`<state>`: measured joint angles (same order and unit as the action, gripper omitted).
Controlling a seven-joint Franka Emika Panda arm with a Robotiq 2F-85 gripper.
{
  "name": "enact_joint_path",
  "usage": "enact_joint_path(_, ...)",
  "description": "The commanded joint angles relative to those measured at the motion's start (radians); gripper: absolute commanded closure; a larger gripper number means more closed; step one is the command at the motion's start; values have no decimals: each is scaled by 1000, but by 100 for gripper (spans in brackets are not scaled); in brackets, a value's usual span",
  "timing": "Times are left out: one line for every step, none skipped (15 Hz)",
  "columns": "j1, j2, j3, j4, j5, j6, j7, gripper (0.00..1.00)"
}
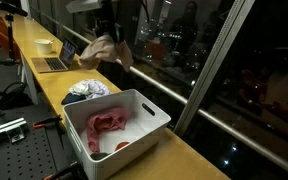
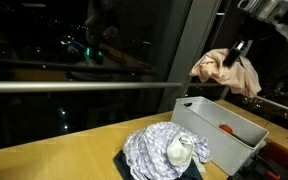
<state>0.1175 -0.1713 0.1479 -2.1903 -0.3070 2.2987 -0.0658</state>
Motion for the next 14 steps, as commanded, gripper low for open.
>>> enact_joint_path(69,39,72,158,52,-139,12,100)
enact_joint_path(87,73,86,194,73,-138,13,100)
enact_joint_path(103,82,98,221,97,-146,3,100)
enact_joint_path(115,112,108,243,109,-129,3,100)
enact_joint_path(125,134,113,257,132,-110,-7,100)
enact_joint_path(134,161,119,271,148,-96,-11,100)
enact_joint_path(140,187,124,283,153,-86,-12,100)
enact_joint_path(146,205,126,295,161,-86,-17,100)
enact_joint_path(148,234,127,302,159,-74,-18,75)
enact_joint_path(151,252,126,306,158,-67,-19,73)
enact_joint_path(151,266,124,307,161,-56,-24,67)
enact_joint_path(150,278,121,309,166,-51,-30,59)
enact_joint_path(148,287,120,309,171,-46,-37,53)
enact_joint_path(143,289,116,300,178,-39,-44,46)
